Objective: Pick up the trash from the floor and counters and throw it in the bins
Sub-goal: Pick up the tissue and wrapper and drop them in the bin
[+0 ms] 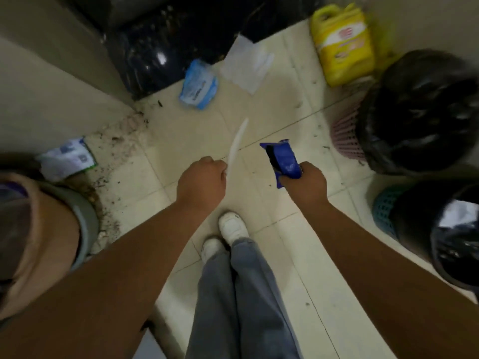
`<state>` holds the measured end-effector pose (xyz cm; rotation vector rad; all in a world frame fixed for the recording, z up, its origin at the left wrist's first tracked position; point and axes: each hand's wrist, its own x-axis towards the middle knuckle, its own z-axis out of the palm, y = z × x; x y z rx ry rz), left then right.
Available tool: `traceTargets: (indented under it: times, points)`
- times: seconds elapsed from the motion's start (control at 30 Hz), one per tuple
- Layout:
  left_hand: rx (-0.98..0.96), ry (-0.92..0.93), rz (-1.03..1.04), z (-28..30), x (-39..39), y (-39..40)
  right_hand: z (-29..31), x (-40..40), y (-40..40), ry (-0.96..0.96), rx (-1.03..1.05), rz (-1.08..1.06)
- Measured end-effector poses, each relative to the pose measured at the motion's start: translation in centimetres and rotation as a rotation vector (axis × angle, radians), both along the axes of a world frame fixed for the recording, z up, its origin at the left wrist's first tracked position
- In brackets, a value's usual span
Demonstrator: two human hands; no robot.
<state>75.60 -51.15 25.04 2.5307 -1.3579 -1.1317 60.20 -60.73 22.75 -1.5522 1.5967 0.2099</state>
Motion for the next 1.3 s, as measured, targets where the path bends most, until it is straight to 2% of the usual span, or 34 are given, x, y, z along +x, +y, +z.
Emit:
traceTargets:
  times: [0.17,0.3,0.4,0.53,0.73,0.8,0.97,1.07,1.17,1.3]
  points:
    - [-0.075,0.031,-0.244,8.4,-10.0,-7.8,9.3,-11.0,-2.7,-0.030,-0.083,-0.290]
    - [-0.079,0.098,-0.340,11.7,-21.6,-11.4,13.0,-23.7,-4.1,0.042,-0.100,-0.483]
    - [-0.024,0.177,-0.365,11.8,-30.8,-13.5,13.1,-33.2,-4.8,0.134,-0.018,-0.567]
    - [0.075,0.228,-0.310,9.5,-41.3,-17.1,10.3,-43.3,-6.8,0.250,0.104,-0.636]
    - [0.209,0.253,-0.277,4.8,-51.4,-20.5,5.9,-50.2,-9.7,0.277,0.192,-0.599]
    - [0.269,0.218,-0.313,3.2,-52.4,-21.3,4.6,-50.7,-10.8,0.287,0.232,-0.556]
    - [0.371,0.075,-0.440,1.3,-50.7,-21.6,3.8,-49.3,-12.3,0.281,0.332,-0.252]
    - [0.364,-0.011,-0.487,2.1,-47.7,-21.5,4.5,-47.1,-13.1,0.262,0.212,-0.075]
    - [0.264,-0.135,-0.495,3.2,-43.1,-21.0,5.8,-43.3,-14.2,0.255,0.068,0.110]
    - [0.209,-0.248,-0.322,4.4,-34.3,-20.4,7.5,-34.4,-16.3,0.183,-0.142,0.294]
